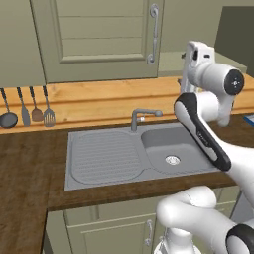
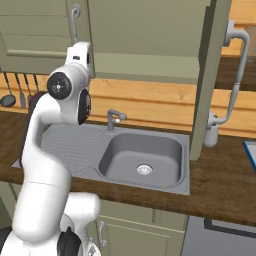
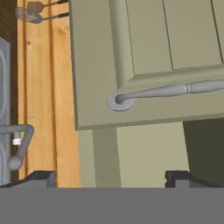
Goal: Pick the kettle from the counter and place it on the tray. Then pick the mug from the cabinet and place it on the tray. Then close the cabinet doors.
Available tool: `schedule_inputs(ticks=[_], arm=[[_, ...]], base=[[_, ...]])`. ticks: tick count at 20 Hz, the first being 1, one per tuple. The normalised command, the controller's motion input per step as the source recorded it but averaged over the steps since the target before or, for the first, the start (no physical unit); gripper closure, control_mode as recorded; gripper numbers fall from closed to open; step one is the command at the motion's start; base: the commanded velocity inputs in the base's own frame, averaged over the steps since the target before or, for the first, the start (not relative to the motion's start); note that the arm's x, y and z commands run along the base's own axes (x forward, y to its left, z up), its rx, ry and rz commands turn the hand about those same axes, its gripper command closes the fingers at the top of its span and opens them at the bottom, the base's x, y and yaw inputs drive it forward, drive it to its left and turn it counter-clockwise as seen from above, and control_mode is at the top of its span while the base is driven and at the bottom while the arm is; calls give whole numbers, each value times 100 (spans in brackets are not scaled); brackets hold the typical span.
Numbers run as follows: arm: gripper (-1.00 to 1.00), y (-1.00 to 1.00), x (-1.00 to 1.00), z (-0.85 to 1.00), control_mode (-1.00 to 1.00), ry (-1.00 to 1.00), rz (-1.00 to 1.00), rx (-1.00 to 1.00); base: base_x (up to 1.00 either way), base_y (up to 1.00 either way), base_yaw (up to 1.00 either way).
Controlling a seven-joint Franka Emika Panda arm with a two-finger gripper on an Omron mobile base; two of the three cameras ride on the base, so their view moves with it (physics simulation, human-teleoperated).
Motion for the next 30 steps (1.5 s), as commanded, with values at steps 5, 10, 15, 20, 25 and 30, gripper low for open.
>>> schedule_inputs(ticks=[5, 10, 15, 20, 25, 30], arm=[[-100, 13, -28, 0, -100, 8, 0, -17], [-100, 3, -32, 0, -100, 5, 0, -19], [-100, -4, -13, 0, -100, 13, -3, -18], [-100, -36, -9, 0, -100, 3, -21, -7], [-100, -51, -24, 0, -100, -9, -36, 0], [-100, -49, -34, 0, -100, -17, -39, 0]], base=[[0, 0, 0], [0, 0, 0], [0, 0, 0], [0, 0, 0], [0, 0, 0], [0, 0, 0]])
